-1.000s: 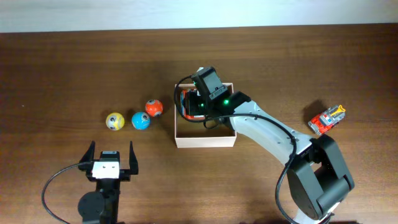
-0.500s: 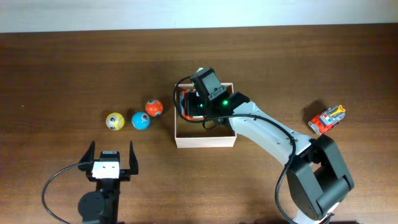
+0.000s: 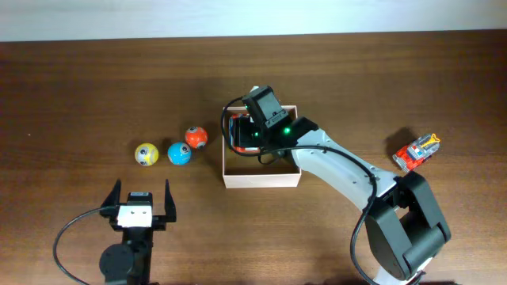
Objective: Pack container
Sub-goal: 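Lower the truck into the box's left side with the right gripper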
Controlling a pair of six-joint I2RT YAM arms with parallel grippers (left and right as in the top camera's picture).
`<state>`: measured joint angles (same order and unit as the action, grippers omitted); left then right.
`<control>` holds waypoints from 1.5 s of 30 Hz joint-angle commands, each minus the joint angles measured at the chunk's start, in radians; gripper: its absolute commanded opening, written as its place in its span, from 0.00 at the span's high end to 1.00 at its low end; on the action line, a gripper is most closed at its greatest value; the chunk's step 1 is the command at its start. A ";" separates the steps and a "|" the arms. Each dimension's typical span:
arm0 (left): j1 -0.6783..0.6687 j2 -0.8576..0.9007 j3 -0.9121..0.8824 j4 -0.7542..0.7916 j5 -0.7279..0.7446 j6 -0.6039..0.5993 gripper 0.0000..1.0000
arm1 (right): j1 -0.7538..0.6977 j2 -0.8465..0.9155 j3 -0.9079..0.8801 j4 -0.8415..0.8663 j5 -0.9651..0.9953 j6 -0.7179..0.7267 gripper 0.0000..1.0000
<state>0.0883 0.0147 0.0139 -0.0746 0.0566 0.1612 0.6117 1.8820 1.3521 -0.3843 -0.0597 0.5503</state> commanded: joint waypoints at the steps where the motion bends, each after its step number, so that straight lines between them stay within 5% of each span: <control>1: 0.000 -0.010 -0.005 -0.002 0.011 0.013 0.01 | 0.011 -0.009 0.023 0.006 0.019 -0.004 0.28; 17: 0.000 -0.010 -0.005 -0.002 0.011 0.013 0.01 | 0.008 -0.009 0.023 0.003 0.020 -0.049 0.23; 21: 0.000 -0.010 -0.005 -0.002 0.011 0.013 0.01 | -0.011 -0.010 0.023 -0.016 0.023 -0.075 0.36; 23: 0.000 -0.010 -0.005 -0.002 0.011 0.013 0.01 | -0.023 -0.009 0.023 -0.033 0.036 -0.077 0.57; 25: 0.000 -0.010 -0.005 -0.002 0.011 0.013 0.01 | -0.032 -0.009 0.023 -0.047 0.047 -0.090 0.69; 30: 0.000 -0.010 -0.005 -0.002 0.011 0.013 0.01 | -0.039 -0.009 0.023 -0.073 0.099 -0.106 0.82; 45: 0.000 -0.010 -0.005 -0.002 0.011 0.013 0.01 | -0.037 0.084 0.023 -0.023 0.148 -0.105 0.83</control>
<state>0.0883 0.0147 0.0139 -0.0746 0.0566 0.1612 0.5758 1.9396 1.3560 -0.4152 0.0483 0.4530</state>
